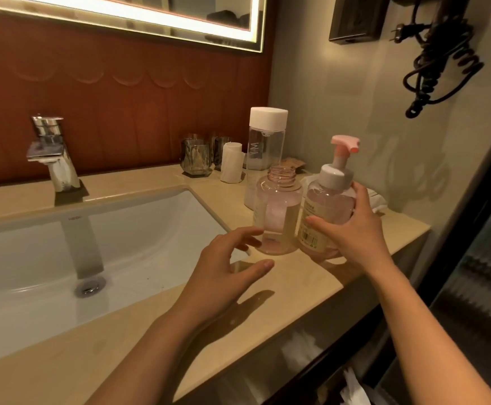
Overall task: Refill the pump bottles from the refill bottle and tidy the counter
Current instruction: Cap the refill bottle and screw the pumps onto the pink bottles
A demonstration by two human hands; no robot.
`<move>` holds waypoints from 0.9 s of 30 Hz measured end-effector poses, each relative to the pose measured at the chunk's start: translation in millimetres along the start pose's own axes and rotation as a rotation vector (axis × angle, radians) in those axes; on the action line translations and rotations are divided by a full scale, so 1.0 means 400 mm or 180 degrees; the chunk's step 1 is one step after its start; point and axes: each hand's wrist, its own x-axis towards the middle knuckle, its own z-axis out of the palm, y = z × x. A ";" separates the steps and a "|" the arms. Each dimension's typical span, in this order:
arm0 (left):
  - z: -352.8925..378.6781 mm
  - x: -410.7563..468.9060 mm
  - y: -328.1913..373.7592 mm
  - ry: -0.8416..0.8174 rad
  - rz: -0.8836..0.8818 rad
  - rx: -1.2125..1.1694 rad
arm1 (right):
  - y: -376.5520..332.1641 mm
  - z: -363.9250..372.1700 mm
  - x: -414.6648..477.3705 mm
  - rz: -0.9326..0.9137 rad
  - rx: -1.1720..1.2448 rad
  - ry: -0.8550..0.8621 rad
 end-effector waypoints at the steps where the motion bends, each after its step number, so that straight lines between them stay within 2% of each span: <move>1: -0.001 0.000 -0.001 0.0010 -0.0022 -0.0019 | 0.001 0.004 0.006 -0.0011 -0.0032 -0.0017; 5: -0.003 -0.001 -0.006 0.0110 -0.0038 -0.0030 | -0.010 0.007 0.012 0.0095 -0.0129 -0.0199; 7: -0.004 -0.001 -0.005 0.0183 -0.0037 -0.0043 | -0.015 0.004 -0.005 0.0076 -0.0118 -0.0086; 9: -0.004 -0.001 -0.002 0.0244 -0.0043 -0.0073 | -0.024 0.001 -0.043 -0.0141 -0.0113 0.0437; 11: -0.003 0.000 0.001 0.0269 -0.0037 -0.0084 | -0.045 0.005 -0.088 -0.0735 -0.0016 0.1165; 13: -0.005 0.000 0.003 0.0280 -0.0039 -0.0089 | -0.075 0.020 -0.119 -0.1239 -0.0006 0.1543; 18: -0.003 -0.005 0.006 0.0201 -0.0004 -0.0057 | -0.137 0.083 -0.107 -0.1040 -0.0764 0.1018; 24: -0.003 0.002 0.008 0.0232 0.0012 -0.0035 | -0.167 0.133 -0.063 -0.0690 -0.1578 0.0894; 27: -0.004 0.004 0.006 0.0264 0.0006 -0.0068 | -0.172 0.143 -0.045 -0.0598 -0.1749 0.0814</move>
